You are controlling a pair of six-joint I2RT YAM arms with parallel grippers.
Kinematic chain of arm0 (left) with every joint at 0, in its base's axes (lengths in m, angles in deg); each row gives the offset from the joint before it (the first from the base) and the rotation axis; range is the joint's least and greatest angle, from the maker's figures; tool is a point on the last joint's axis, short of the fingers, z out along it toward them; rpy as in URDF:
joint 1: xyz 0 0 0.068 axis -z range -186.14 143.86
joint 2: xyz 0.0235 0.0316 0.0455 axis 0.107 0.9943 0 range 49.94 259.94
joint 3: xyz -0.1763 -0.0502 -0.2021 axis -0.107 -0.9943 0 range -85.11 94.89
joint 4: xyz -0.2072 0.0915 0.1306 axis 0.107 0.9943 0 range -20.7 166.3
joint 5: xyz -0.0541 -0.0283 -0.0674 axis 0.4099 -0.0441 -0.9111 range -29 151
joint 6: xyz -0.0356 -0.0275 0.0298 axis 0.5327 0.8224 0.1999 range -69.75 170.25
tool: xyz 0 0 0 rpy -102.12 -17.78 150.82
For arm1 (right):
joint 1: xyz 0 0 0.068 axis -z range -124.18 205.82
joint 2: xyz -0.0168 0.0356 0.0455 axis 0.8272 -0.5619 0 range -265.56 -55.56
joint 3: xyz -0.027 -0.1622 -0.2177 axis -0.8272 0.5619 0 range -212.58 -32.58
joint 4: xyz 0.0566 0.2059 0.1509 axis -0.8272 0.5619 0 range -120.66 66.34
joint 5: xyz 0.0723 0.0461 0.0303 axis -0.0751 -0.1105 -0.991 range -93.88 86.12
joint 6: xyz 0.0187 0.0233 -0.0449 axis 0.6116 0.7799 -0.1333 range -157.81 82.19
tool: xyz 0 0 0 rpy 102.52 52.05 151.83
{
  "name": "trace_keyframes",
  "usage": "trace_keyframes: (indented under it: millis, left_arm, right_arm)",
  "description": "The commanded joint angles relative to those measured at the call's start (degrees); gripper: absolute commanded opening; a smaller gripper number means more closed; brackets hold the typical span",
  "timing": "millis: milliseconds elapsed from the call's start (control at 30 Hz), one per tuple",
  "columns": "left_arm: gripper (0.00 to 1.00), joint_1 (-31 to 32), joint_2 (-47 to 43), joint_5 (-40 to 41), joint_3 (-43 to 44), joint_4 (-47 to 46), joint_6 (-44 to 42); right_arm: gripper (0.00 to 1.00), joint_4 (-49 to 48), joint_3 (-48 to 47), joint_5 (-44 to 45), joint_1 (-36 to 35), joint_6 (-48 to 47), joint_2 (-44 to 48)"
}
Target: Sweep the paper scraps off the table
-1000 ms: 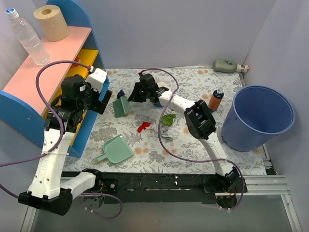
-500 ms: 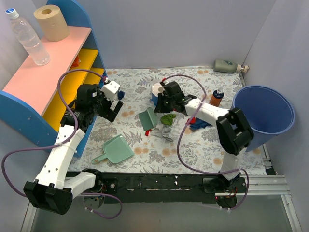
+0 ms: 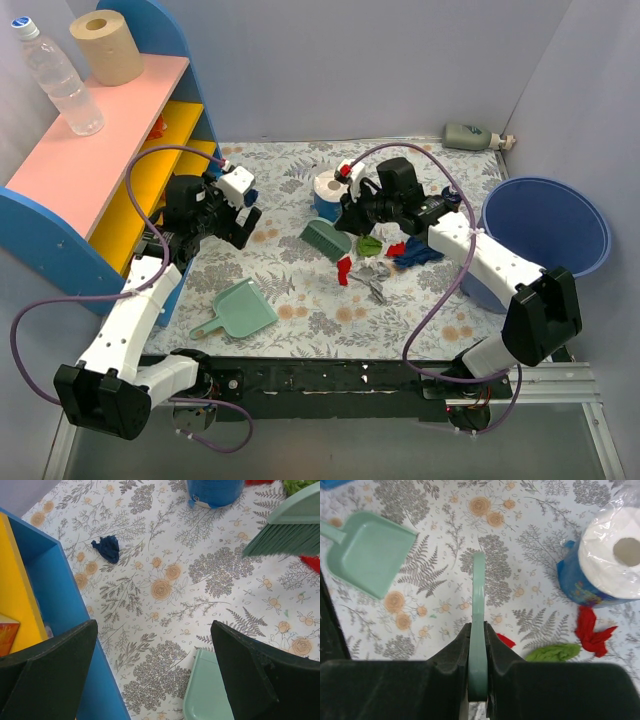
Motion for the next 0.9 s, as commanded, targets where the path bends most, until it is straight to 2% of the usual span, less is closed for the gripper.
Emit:
trace_keyframes:
  millis: [0,133,267,500,567,733,867]
  left_arm:
    - [0.98,-0.09,-0.63,-1.46,-1.31,-1.14,1.40]
    - [0.98,-0.09,-1.42,-2.08,-1.49,0.09,1.49]
    - [0.98,0.61,-1.51,-1.73,-1.49,0.80,1.49]
    - [0.98,1.22,-1.51,-3.13,-1.23,0.80,2.80]
    - [0.98,1.22,-1.07,-3.66,-0.88,0.80,2.89]
    - [0.98,1.22,0.34,-3.14,0.44,0.80,2.89]
    - [0.98,1.22,0.25,-0.25,1.67,1.50,3.33]
  right_arm:
    - [0.01,3.94,-2.31,4.12,0.07,-11.79,-0.13]
    - [0.01,4.20,1.02,12.30,0.07,-17.77,0.48]
    - [0.01,5.87,4.62,12.75,0.07,-20.95,3.11]
    - [0.01,15.88,8.50,12.23,0.07,-23.32,9.52]
    - [0.01,18.87,8.15,9.42,0.07,-23.50,11.11]
    - [0.01,11.77,7.71,6.34,-0.71,-23.06,15.34]
    - [0.01,6.85,0.25,1.95,-1.77,-19.99,10.17]
